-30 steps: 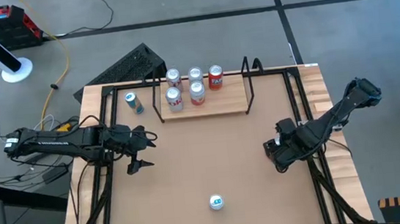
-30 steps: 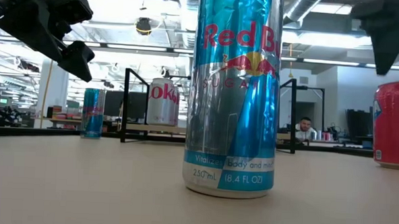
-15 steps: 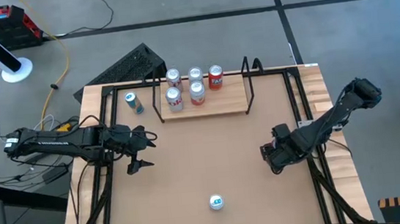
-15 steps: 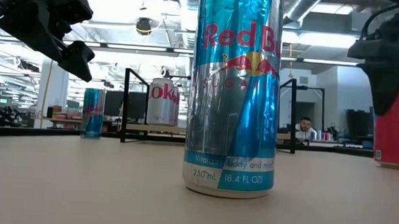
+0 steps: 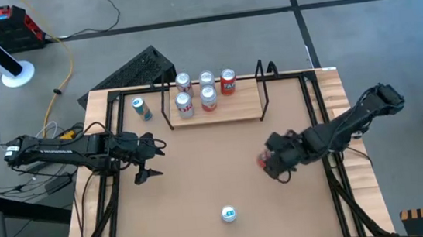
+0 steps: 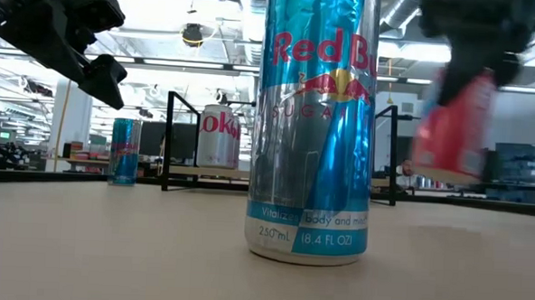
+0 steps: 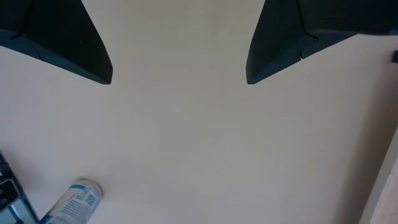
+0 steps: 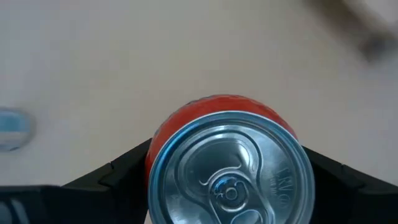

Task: Place canned beverage on shelf
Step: Put the orange soda can on the shelf aligned with the other orange soda can

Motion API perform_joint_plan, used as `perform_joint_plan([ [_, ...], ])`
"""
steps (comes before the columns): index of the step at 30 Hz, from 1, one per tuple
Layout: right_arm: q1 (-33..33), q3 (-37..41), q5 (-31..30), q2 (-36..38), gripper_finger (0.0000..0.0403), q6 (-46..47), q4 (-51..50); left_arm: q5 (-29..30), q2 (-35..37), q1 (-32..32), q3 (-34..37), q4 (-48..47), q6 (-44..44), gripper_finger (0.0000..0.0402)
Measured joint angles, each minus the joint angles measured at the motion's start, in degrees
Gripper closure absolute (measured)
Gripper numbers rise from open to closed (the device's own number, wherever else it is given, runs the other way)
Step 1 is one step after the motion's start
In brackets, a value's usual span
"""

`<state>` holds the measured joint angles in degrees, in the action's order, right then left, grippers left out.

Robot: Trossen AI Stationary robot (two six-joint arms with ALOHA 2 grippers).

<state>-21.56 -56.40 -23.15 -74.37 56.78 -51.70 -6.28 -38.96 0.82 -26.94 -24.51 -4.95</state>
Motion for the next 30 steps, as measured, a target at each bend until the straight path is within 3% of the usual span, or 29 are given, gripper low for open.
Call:
perform_joint_plan([
  [6, 10.26, -1.0, 4.87, 0.0, 0.0076, -29.21, 11.2, 0.83, 0.0, 0.0, -0.02, -0.04, 0.04, 0.0047],
  [14, 22.1, -1.0, 12.65, -0.02, 0.0076, -53.72, 14.79, 0.86, 0.01, 0.0, -0.01, -0.22, 0.04, 0.0047],
  [23, 23.51, -1.73, 19.15, -2.18, 0.0076, -67.07, 25.43, 0.96, 0.0, 0.0, 0.0, -0.23, 0.85, 0.0047],
  [30, 21.5, -10.84, 20.57, -12.49, 0.0076, -70.41, 20.03, 0.98, 0.0, 0.0, -0.01, -0.31, 0.81, 0.0047],
])
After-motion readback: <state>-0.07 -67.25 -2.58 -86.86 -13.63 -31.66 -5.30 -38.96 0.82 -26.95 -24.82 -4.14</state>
